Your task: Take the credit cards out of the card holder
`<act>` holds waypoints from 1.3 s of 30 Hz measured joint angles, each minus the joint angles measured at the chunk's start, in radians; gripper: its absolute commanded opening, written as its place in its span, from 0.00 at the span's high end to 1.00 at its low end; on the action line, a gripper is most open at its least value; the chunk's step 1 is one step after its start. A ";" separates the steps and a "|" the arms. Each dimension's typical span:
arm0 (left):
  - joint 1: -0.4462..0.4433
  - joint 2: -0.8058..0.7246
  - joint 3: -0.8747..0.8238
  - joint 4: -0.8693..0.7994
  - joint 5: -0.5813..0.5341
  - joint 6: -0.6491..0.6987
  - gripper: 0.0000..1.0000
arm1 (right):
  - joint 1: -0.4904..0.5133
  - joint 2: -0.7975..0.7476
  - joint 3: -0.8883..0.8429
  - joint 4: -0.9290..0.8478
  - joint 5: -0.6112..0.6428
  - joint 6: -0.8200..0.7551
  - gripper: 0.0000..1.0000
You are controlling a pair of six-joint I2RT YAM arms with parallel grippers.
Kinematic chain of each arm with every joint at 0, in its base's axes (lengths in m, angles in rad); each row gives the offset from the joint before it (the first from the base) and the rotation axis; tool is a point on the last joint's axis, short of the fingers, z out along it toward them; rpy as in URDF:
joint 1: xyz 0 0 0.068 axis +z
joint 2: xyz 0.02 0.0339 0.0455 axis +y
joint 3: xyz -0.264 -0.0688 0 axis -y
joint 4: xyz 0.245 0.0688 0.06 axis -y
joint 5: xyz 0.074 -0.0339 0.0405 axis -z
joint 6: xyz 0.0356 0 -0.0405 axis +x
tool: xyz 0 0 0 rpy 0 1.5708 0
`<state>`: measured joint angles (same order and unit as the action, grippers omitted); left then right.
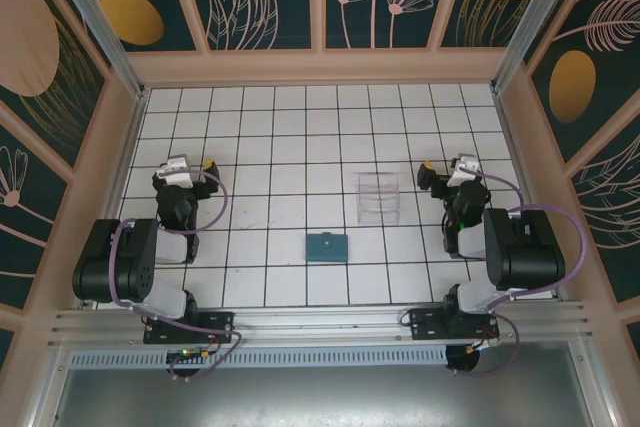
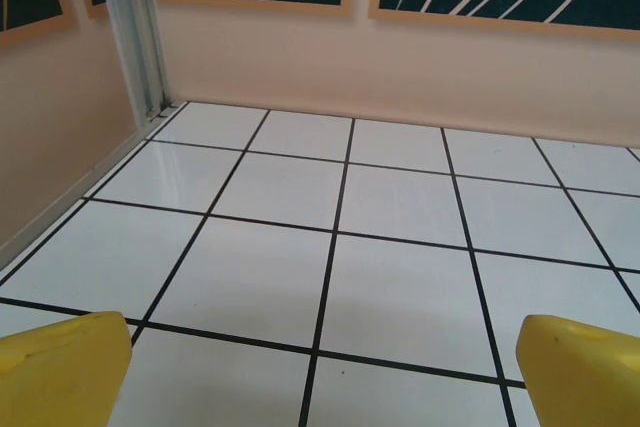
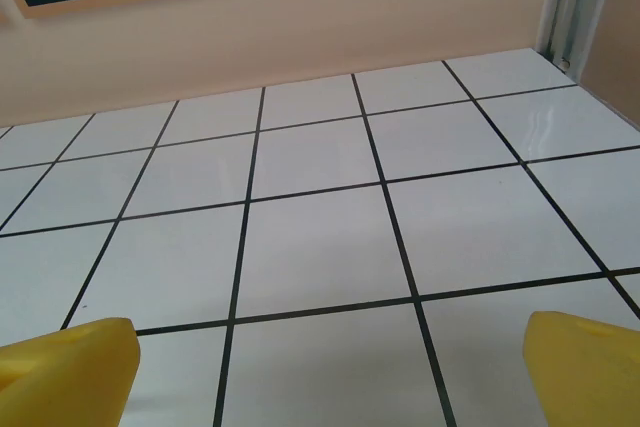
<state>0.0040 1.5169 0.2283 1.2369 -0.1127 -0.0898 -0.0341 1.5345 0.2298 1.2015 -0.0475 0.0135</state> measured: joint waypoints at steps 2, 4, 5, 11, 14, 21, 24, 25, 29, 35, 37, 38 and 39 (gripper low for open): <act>0.000 0.000 0.000 0.000 0.002 0.001 0.01 | 0.000 0.000 0.000 0.000 0.000 0.000 0.01; 0.000 0.000 0.000 0.000 0.002 0.001 0.01 | 0.000 0.000 0.000 0.000 0.000 0.000 0.01; 0.000 0.000 0.000 0.000 0.003 0.001 0.01 | 0.000 0.000 0.000 0.000 0.000 0.000 0.01; 0.000 0.000 0.000 0.000 0.005 0.001 0.01 | 0.000 0.000 0.000 0.000 0.000 0.000 0.01; 0.000 0.000 0.000 0.000 0.005 0.002 0.01 | 0.000 0.000 0.000 0.000 0.000 0.000 0.01; 0.000 0.000 0.000 0.000 0.005 0.005 0.01 | 0.000 0.000 0.000 0.000 0.000 0.000 0.01; 0.000 0.000 0.000 0.000 0.004 0.005 0.01 | 0.000 0.000 0.000 0.000 0.000 0.000 0.01; 0.000 0.000 0.000 0.000 0.004 0.005 0.01 | 0.000 0.000 0.000 0.000 0.001 0.000 0.01; 0.000 -0.028 0.009 -0.048 -0.025 -0.001 0.01 | 0.001 -0.020 0.029 -0.071 0.001 0.000 0.01; 0.000 -0.175 0.129 -0.317 -0.159 -0.085 0.01 | 0.001 -0.077 0.167 -0.301 0.001 0.001 0.01; -0.001 -0.195 0.227 -0.451 -0.161 -0.140 0.01 | 0.002 -0.096 0.204 -0.399 0.001 0.004 0.01; -0.005 -0.196 0.266 -0.500 -0.158 -0.163 0.02 | 0.003 -0.104 0.217 -0.441 0.001 0.008 0.01; -0.010 -0.196 0.308 -0.558 -0.154 -0.194 0.01 | 0.003 -0.115 0.236 -0.505 0.000 0.019 0.04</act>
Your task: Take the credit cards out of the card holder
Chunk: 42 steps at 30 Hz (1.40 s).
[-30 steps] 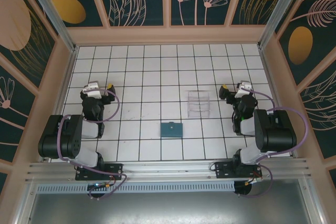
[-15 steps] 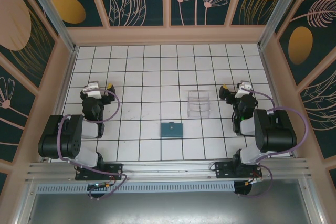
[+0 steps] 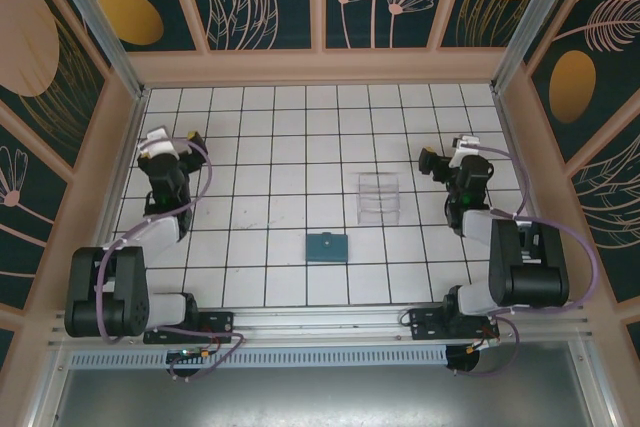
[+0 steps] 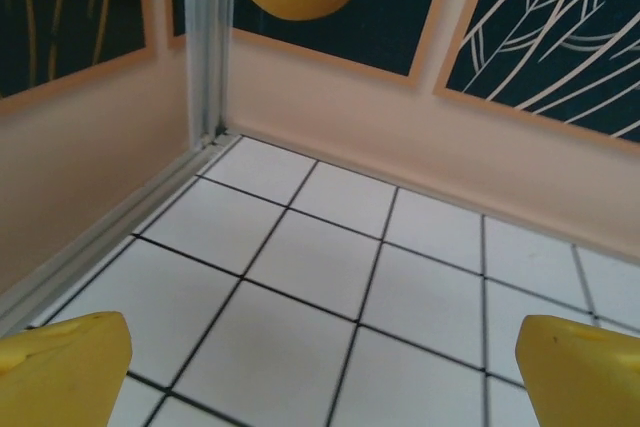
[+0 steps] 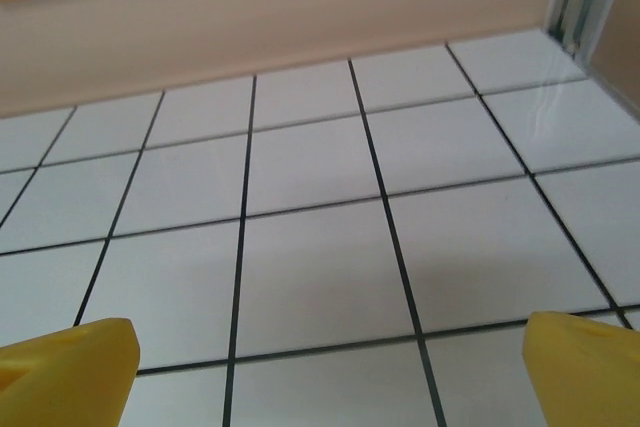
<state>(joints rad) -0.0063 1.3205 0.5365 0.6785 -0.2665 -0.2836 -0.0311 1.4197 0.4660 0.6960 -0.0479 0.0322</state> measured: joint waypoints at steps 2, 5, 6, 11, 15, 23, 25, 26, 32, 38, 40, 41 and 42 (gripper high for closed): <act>-0.018 0.000 0.056 -0.095 0.011 -0.050 0.02 | 0.000 -0.015 0.043 -0.126 -0.010 0.025 0.06; -0.069 0.000 0.106 -0.228 0.039 -0.115 0.01 | 0.003 -0.021 0.139 -0.341 -0.043 0.077 0.13; -0.091 0.001 0.119 -0.275 0.058 -0.138 0.01 | 0.005 -0.021 0.171 -0.403 -0.058 0.093 0.16; -0.154 0.037 0.211 -0.480 0.200 -0.211 0.05 | 0.042 -0.039 0.271 -0.657 -0.153 0.183 0.18; -0.182 0.072 0.289 -0.597 0.335 -0.238 0.07 | 0.086 -0.063 0.286 -0.816 -0.238 0.238 0.17; -0.298 0.071 0.292 -0.668 0.512 -0.330 0.08 | 0.212 -0.078 0.275 -0.949 -0.325 0.319 0.17; -0.332 0.072 0.291 -0.668 0.542 -0.355 0.09 | 0.237 -0.078 0.261 -0.950 -0.335 0.336 0.17; -0.344 0.072 0.290 -0.668 0.555 -0.366 0.10 | 0.246 -0.078 0.253 -0.950 -0.340 0.345 0.17; -0.413 0.124 0.267 -0.629 0.623 -0.440 0.11 | 0.311 -0.051 0.229 -0.944 -0.347 0.395 0.17; -0.433 0.195 0.263 -0.598 0.673 -0.492 0.12 | 0.394 0.007 0.249 -0.920 -0.347 0.440 0.17; -0.433 0.203 0.263 -0.594 0.679 -0.500 0.12 | 0.418 0.040 0.274 -0.914 -0.343 0.451 0.17; -0.433 0.205 0.263 -0.593 0.679 -0.500 0.12 | 0.429 0.055 0.288 -0.912 -0.338 0.454 0.17; -0.433 0.206 0.263 -0.593 0.679 -0.500 0.12 | 0.443 0.074 0.306 -0.911 -0.332 0.456 0.17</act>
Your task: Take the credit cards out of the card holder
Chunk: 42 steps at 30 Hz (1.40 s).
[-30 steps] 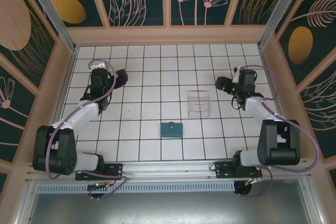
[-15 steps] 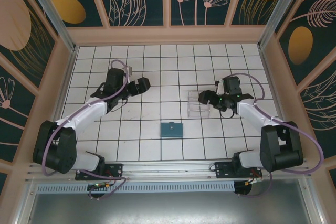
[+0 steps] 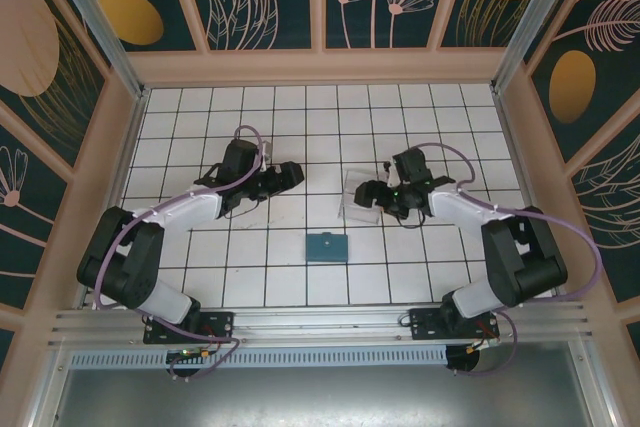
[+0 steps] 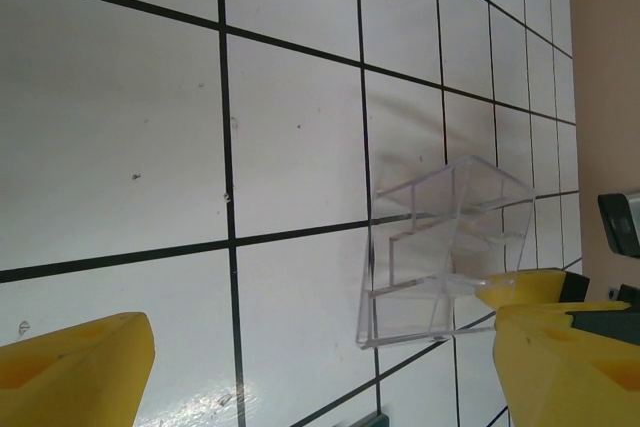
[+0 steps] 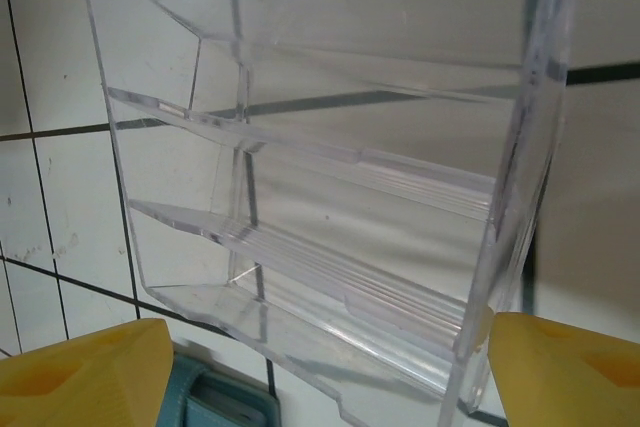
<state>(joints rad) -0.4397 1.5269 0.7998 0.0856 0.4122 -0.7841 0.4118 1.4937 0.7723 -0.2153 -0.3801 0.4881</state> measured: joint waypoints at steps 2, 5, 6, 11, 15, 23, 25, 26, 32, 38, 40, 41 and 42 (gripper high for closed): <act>0.000 0.000 0.000 0.000 0.000 0.000 0.11 | 0.021 0.034 0.037 0.002 0.016 0.002 0.17; 0.000 0.000 0.001 -0.001 -0.001 0.001 0.11 | 0.042 0.083 0.100 0.003 0.040 0.001 0.17; 0.000 0.000 0.001 -0.002 -0.001 0.002 0.11 | 0.047 0.101 0.122 0.004 0.048 0.001 0.17; 0.000 0.000 0.016 -0.027 -0.005 0.009 0.11 | 0.055 0.175 0.209 0.006 0.069 -0.001 0.17; 0.000 0.000 0.031 -0.048 -0.013 0.021 0.10 | 0.065 0.214 0.254 0.006 0.069 -0.007 0.17; 0.000 0.000 0.037 -0.112 -0.028 0.051 0.12 | 0.090 0.245 0.292 -0.003 0.089 -0.015 0.17; -0.002 0.000 0.044 -0.146 -0.029 0.073 0.13 | 0.094 0.243 0.295 -0.021 0.112 -0.019 0.17; -0.005 0.000 0.048 -0.164 -0.029 0.085 0.15 | 0.097 0.235 0.295 -0.039 0.130 -0.023 0.17; -0.022 0.000 0.051 -0.235 -0.014 0.142 0.25 | 0.149 0.124 0.294 -0.150 0.205 -0.037 0.18; -0.054 -0.019 -0.004 -0.249 0.008 0.148 0.31 | 0.267 0.022 0.272 -0.196 0.194 -0.044 0.19; -0.080 -0.030 -0.032 -0.256 0.013 0.149 0.34 | 0.286 0.020 0.251 -0.196 0.167 -0.053 0.20; -0.099 -0.036 -0.047 -0.260 0.021 0.148 0.35 | 0.291 0.024 0.240 -0.196 0.154 -0.060 0.19; -0.116 -0.042 -0.060 -0.263 0.027 0.148 0.37 | 0.293 0.027 0.233 -0.196 0.144 -0.064 0.20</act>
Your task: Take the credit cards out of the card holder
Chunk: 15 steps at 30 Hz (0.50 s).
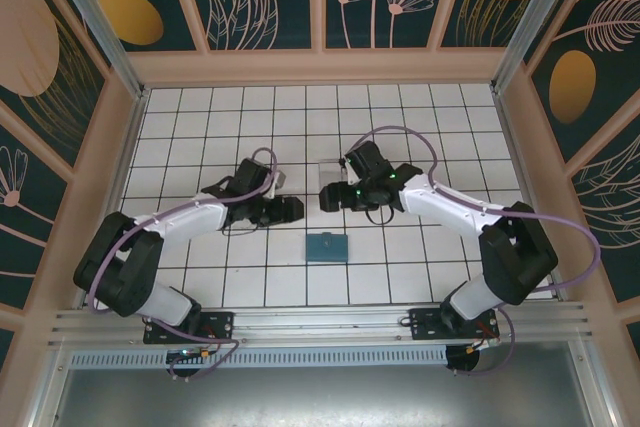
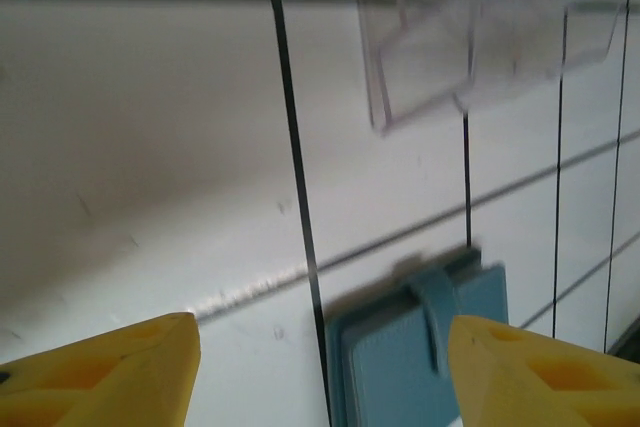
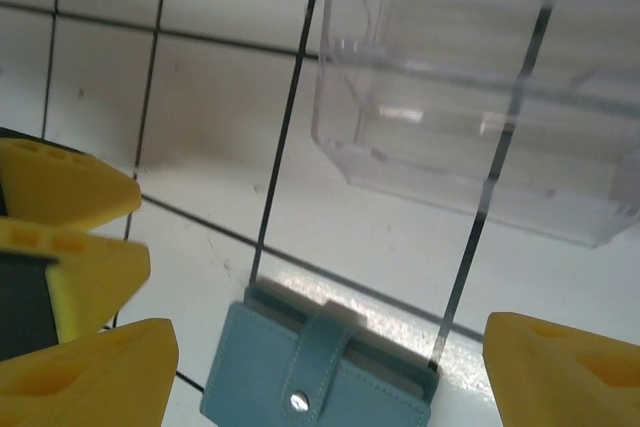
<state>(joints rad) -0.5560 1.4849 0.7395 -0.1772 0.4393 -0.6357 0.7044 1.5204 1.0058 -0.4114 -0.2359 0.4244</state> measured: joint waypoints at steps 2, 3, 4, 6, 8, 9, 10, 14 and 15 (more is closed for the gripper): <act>-0.040 -0.023 -0.038 -0.003 0.018 -0.004 0.41 | 0.001 0.018 -0.008 0.003 -0.019 -0.009 0.20; -0.057 -0.037 -0.058 -0.002 0.027 -0.008 0.43 | 0.001 0.028 -0.008 0.006 -0.027 -0.015 0.21; -0.074 -0.057 -0.082 -0.001 0.040 -0.012 0.45 | 0.001 0.041 -0.008 0.013 -0.037 -0.023 0.21; -0.107 -0.100 -0.127 0.001 0.069 -0.026 0.49 | 0.001 0.068 -0.008 0.025 -0.061 -0.029 0.21; -0.143 -0.143 -0.163 0.001 0.095 -0.042 0.54 | 0.003 0.097 -0.008 0.038 -0.085 -0.036 0.21; -0.158 -0.157 -0.174 0.001 0.107 -0.048 0.55 | 0.004 0.107 -0.008 0.042 -0.094 -0.042 0.21; -0.175 -0.168 -0.181 0.003 0.119 -0.055 0.56 | 0.005 0.120 -0.008 0.048 -0.106 -0.047 0.21; -0.236 -0.169 -0.197 0.068 0.174 -0.089 0.60 | 0.013 0.165 -0.008 0.068 -0.141 -0.062 0.22; -0.247 -0.160 -0.197 0.084 0.186 -0.096 0.61 | 0.016 0.173 -0.008 0.070 -0.148 -0.064 0.22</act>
<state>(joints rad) -0.8028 1.3251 0.5426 -0.0929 0.6250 -0.7319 0.7208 1.6936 0.9981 -0.3412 -0.3840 0.3603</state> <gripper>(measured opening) 0.407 0.786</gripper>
